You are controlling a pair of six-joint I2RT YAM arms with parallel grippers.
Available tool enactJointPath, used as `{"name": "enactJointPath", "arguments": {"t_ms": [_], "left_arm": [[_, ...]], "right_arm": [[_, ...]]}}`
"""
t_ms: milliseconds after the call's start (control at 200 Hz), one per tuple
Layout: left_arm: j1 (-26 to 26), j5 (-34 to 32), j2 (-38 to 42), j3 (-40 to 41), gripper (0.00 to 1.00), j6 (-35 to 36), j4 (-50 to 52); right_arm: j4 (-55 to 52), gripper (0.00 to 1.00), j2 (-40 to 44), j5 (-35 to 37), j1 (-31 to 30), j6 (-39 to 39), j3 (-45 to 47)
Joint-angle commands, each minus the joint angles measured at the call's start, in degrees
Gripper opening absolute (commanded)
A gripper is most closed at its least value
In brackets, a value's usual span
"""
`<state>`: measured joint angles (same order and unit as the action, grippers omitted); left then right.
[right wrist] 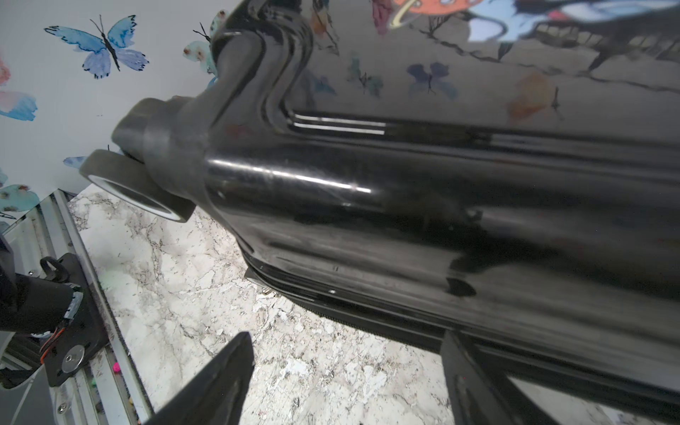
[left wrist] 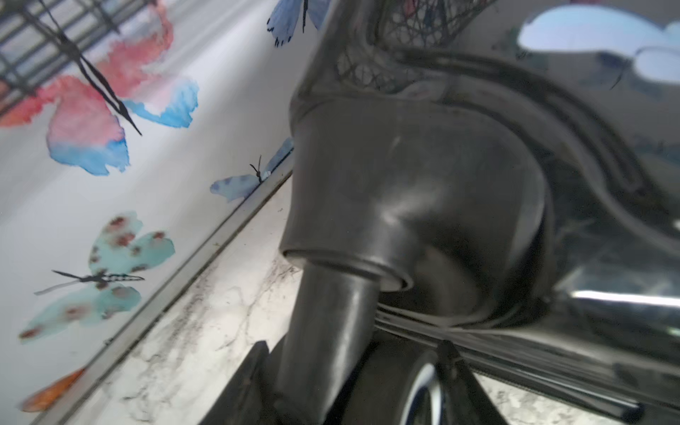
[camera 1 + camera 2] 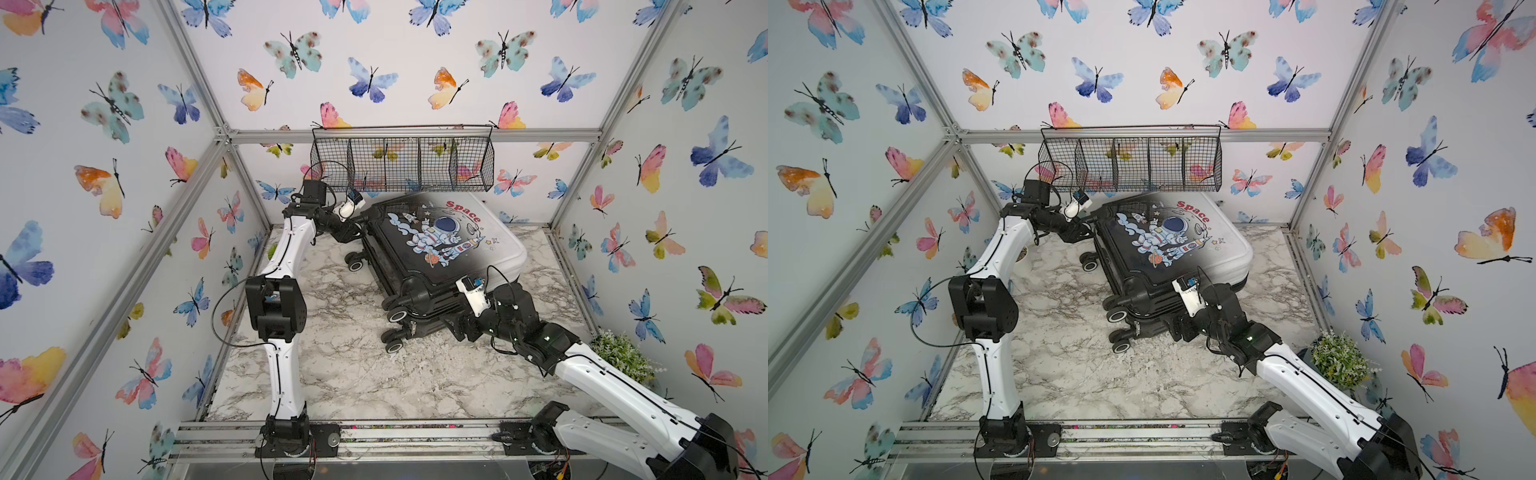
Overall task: Close the suitcase zippers
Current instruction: Adjust the suitcase at the center of the board.
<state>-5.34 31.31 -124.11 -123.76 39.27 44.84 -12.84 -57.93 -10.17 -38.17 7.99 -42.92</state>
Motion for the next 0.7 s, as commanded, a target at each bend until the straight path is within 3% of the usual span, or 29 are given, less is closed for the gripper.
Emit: {"name": "enactJointPath", "arguments": {"t_ms": [0,185,355,491,696], "left_arm": [[0.4,4.8,0.4,0.2,0.33,1.6,4.4],[1.8,5.3,2.2,0.8,0.23,2.0,5.7],[2.3,-1.0,6.6,5.2,0.21,0.8,6.0],[2.6,-6.8,13.6,13.9,0.22,-0.1,5.2],[3.0,-6.9,27.7,28.8,0.23,-4.6,2.1]], "right_arm": [[-1.6,0.83,-1.1,2.3,0.4,1.5,-2.1],[-1.6,0.83,-2.3,1.5,0.5,4.3,-3.2],[-3.2,0.83,-3.1,3.6,0.8,4.9,-4.8],[-6.7,0.83,-6.3,3.7,3.5,3.2,-7.3],[-5.5,0.83,-10.3,0.1,9.6,-1.4,-10.2]]}}
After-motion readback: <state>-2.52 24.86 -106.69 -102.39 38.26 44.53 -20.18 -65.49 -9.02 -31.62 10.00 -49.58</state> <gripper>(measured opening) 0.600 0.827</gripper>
